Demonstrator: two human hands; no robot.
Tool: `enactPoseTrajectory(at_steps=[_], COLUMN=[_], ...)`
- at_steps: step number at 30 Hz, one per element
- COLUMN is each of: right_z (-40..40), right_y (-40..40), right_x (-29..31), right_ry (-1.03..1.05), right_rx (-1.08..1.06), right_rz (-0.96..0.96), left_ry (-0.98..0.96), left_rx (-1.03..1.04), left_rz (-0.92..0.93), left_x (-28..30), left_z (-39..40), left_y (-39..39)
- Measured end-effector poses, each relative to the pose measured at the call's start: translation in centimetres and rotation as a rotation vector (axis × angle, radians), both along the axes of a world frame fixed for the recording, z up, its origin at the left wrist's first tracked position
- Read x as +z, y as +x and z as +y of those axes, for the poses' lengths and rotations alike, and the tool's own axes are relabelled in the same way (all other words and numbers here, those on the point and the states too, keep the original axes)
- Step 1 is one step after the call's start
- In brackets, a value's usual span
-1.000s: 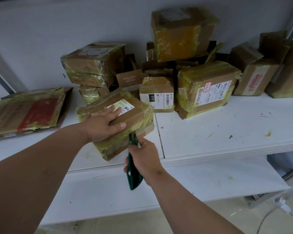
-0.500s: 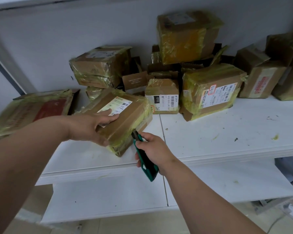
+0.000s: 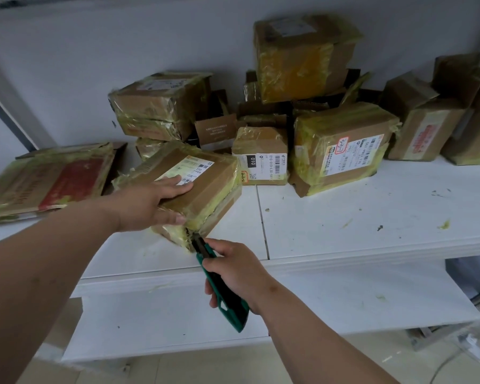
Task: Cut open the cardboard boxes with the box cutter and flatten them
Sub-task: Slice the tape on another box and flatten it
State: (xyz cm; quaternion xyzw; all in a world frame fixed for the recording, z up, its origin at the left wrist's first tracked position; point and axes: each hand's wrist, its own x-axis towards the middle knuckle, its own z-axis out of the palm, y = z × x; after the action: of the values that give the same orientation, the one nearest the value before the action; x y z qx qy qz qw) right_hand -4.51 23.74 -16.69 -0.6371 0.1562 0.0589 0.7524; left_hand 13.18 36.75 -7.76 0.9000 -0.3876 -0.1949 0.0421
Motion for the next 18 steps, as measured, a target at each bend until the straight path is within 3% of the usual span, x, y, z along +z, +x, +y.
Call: enactPoseTrajectory(at_steps=[3,7,11,13,18], right_z=[-1.2,-3.2,-3.5,-3.3,-2.9], right_y=[-0.7,-1.8,-2.6,-2.9,-3.9], right_x=[-0.2,-0.3,-0.8,-1.6,-2.7], right_ry=[-0.015,0.002,-0.151,-0.266,-0.794], right_rx=[-0.046,-0.264,-0.393,-0.411,-0.329], right_rz=[0.015,0.028,-0.022,-0.044,-0.120], left_ry=[-0.015,0.004,0.052,0.102,0.128], left_rx=[0.032,0.094,0.101,0.079,0.059], left_rz=[-0.144,-0.341,-0.409,-0.407,-0.276], left_x=[-0.3,-1.2,-1.3,-1.2,-1.2], left_z=[-0.9,-3.1,-4.8,-5.1,-4.4], left_y=[-0.9,-1.8,-1.9,-1.7,-1.4])
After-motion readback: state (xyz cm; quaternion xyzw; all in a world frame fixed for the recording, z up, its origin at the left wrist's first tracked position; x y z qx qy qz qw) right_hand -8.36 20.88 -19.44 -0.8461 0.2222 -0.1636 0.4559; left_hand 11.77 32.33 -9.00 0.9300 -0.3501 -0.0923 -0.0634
